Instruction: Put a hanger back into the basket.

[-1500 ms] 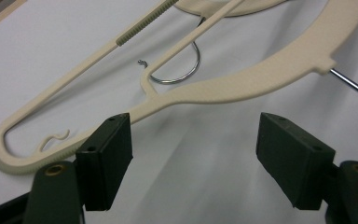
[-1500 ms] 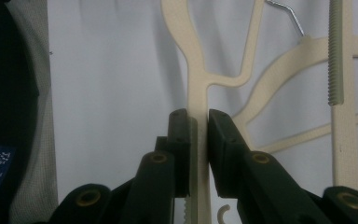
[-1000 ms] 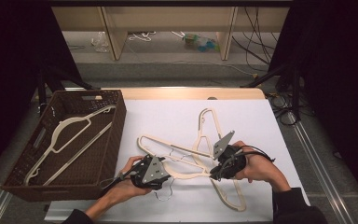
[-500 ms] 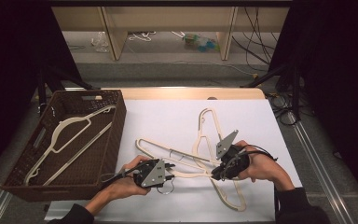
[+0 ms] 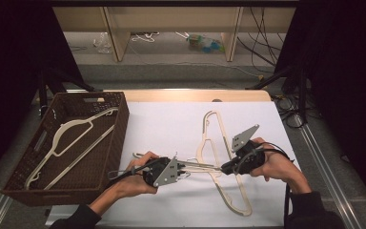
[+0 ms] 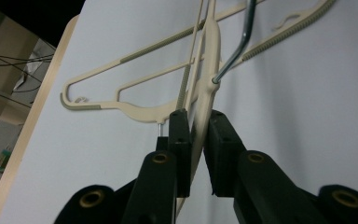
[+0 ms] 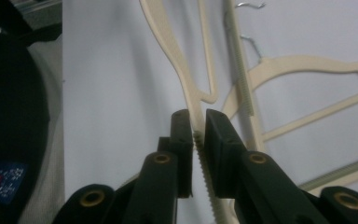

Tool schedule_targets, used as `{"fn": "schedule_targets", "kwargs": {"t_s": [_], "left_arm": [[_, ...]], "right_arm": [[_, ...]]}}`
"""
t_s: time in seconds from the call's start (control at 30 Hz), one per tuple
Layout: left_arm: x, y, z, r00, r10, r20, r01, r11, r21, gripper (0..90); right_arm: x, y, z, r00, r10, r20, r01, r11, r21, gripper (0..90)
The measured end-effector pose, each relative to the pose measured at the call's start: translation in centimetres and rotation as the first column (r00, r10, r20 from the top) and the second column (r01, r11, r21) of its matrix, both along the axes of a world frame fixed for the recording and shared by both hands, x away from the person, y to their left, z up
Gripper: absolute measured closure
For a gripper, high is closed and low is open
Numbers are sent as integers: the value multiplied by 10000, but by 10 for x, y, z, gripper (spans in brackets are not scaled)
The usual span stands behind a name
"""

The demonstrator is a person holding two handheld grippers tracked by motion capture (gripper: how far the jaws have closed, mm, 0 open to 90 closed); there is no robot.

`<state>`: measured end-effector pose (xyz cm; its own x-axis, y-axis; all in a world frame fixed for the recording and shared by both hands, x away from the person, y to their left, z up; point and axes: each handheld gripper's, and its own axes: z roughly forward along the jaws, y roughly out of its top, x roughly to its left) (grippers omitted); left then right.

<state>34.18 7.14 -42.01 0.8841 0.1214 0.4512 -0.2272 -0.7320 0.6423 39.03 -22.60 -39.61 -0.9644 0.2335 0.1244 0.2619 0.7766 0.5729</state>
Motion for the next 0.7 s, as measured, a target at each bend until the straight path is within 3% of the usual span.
{"fn": "schedule_targets", "kwargs": {"t_s": [0.07,0.17,0.3,0.37,0.43,0.53,0.57,0.6,0.7], "left_arm": [[3,-1,3,9997,215,-68,-216,9997,-84,822],[9,-2,11,9975,651,-279,-660,9972,-352,829],[16,-1,23,9926,1126,-457,-1154,9912,-652,848],[20,0,28,9883,1346,-723,-1407,9863,-866,857],[24,1,32,9804,1553,-1212,-1695,9785,-1177,859],[27,3,36,9668,1952,-1648,-2187,9658,-1395,860],[29,4,38,9583,2180,-1847,-2461,9581,-1463,859],[31,6,40,9446,2436,-2200,-2814,9460,-1610,858],[37,13,45,9189,2922,-2651,-3454,9206,-1825,859]], "right_arm": [[0,-3,6,9981,-395,462,386,9990,216,723],[1,-9,18,9861,-1465,788,1419,9880,609,584],[-2,-19,32,9691,-2164,1187,2046,9733,1041,545],[-4,-23,38,9647,-2318,1250,2183,9693,1130,538],[-5,-26,43,9536,-2684,1368,2491,9579,1425,517],[-8,-30,49,9466,-2902,1405,2657,9490,1700,494],[-9,-31,51,9429,-2997,1456,2727,9452,1795,482],[-10,-32,53,9414,-3036,1469,2755,9435,1842,477],[-14,-35,56,9318,-3262,1595,2927,9347,2014,437]]}}
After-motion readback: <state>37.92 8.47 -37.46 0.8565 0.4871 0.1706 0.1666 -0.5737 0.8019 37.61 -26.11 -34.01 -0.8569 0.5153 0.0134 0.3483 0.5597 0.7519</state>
